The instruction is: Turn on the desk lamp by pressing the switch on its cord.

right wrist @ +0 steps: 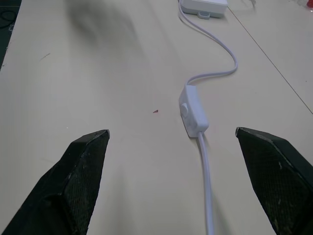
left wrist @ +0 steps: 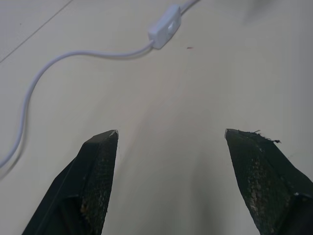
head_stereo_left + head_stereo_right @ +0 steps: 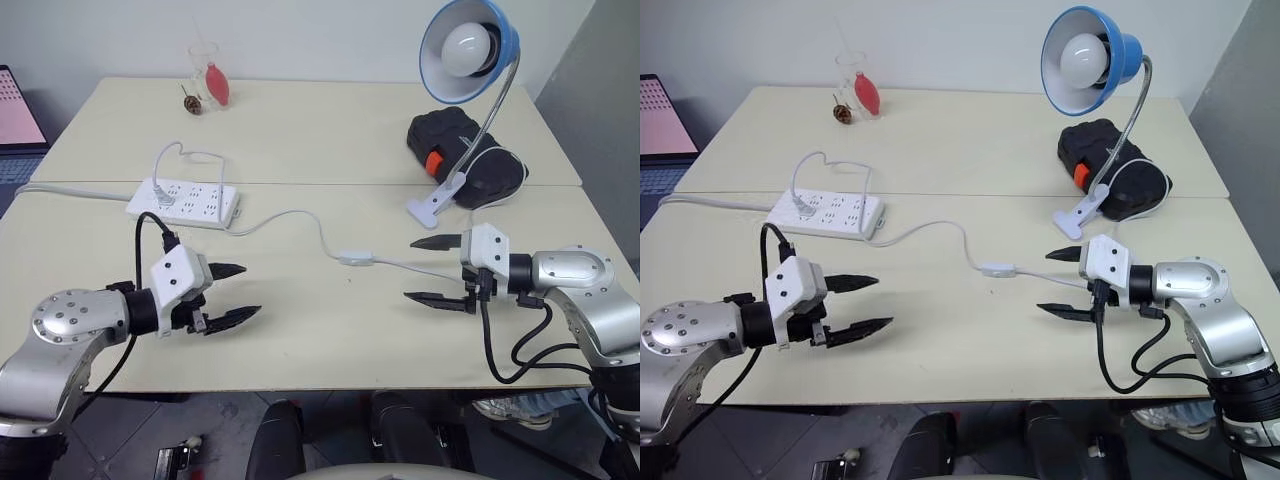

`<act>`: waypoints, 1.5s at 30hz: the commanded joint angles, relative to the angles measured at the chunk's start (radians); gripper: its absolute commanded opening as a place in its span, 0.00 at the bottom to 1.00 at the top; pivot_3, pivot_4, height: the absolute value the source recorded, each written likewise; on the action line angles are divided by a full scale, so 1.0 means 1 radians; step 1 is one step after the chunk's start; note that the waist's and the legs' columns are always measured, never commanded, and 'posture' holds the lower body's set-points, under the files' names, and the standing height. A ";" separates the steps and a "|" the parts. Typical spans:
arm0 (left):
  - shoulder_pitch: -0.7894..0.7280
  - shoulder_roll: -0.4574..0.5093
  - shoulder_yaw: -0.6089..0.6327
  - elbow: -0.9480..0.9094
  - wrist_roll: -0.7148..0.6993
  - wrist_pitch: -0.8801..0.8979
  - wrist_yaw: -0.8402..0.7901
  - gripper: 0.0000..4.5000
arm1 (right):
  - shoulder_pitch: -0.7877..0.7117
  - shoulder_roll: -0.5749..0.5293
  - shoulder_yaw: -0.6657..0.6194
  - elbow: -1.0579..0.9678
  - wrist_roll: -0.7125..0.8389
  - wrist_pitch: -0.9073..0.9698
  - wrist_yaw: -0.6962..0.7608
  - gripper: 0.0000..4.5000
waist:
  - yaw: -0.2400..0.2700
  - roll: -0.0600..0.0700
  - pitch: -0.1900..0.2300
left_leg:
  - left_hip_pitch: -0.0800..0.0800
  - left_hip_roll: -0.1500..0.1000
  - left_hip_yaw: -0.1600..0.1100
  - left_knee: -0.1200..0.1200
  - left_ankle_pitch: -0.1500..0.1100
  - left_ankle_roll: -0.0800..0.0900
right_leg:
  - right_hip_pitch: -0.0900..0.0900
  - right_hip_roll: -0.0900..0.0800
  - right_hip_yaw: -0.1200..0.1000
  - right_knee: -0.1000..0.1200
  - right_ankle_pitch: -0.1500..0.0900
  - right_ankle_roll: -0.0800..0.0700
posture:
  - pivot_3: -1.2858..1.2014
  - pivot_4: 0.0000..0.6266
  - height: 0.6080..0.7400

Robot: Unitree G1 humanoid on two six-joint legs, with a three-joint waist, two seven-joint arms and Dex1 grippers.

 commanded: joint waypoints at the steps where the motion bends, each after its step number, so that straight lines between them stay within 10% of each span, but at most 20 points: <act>1: -0.025 0.014 0.031 -0.034 -0.030 0.016 -0.001 0.81 | -0.026 0.001 -0.016 -0.007 0.003 -0.028 0.003 0.96 | 0.000 0.000 0.000 | 0.000 0.000 0.000 0.000 0.000 0.000 | 0.000 0.000 0.000 0.000 0.000 0.000 | 0.52 0.24 1.00; 30: -0.051 -0.006 -0.054 -0.024 0.045 -0.107 -0.026 0.81 | -0.202 0.081 0.103 0.099 -0.045 0.078 0.006 0.98 | -0.002 0.000 0.000 | 0.000 0.000 0.000 0.001 0.000 0.000 | 0.000 0.000 0.000 0.000 0.001 0.001 | 0.52 0.24 1.00; 45: -0.068 -0.023 -0.115 -0.022 0.059 -0.119 -0.028 0.81 | -0.465 0.288 0.271 0.619 -0.247 -0.035 -0.001 0.98 | -0.005 0.001 0.001 | -0.001 0.000 0.000 0.000 0.000 0.000 | -0.001 0.000 0.000 0.000 0.001 0.001 | 0.52 0.24 1.00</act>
